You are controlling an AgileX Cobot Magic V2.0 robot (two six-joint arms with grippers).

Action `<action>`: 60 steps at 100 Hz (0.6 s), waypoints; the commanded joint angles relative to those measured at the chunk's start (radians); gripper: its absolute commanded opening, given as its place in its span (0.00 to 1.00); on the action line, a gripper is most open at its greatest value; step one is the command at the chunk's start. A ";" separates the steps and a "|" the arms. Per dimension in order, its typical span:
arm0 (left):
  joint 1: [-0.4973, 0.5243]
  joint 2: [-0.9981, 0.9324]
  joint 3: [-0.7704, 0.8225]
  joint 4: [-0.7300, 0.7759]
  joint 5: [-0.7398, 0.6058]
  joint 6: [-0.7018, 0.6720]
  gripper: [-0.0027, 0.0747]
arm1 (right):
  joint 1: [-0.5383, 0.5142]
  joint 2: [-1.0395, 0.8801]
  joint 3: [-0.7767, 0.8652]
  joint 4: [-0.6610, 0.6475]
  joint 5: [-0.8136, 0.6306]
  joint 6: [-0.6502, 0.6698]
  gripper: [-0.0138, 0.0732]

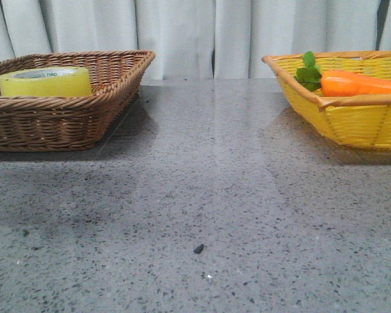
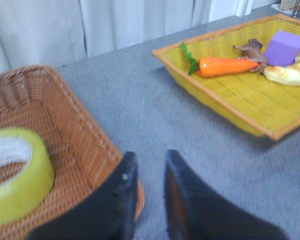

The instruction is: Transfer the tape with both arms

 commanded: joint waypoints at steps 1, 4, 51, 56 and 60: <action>0.000 -0.140 0.099 0.005 -0.150 -0.015 0.01 | -0.004 -0.015 0.021 -0.041 -0.091 0.000 0.08; 0.006 -0.182 0.132 0.005 -0.173 -0.015 0.01 | -0.004 -0.010 0.032 -0.042 -0.092 0.000 0.08; 0.059 -0.559 0.323 -0.003 -0.176 -0.015 0.01 | -0.004 -0.008 0.073 -0.042 -0.091 0.000 0.08; 0.059 -0.557 0.323 -0.003 -0.176 -0.015 0.01 | -0.004 -0.008 0.073 -0.042 -0.091 0.000 0.08; 0.059 -0.557 0.323 -0.003 -0.176 -0.015 0.01 | -0.004 -0.008 0.073 -0.042 -0.091 0.000 0.08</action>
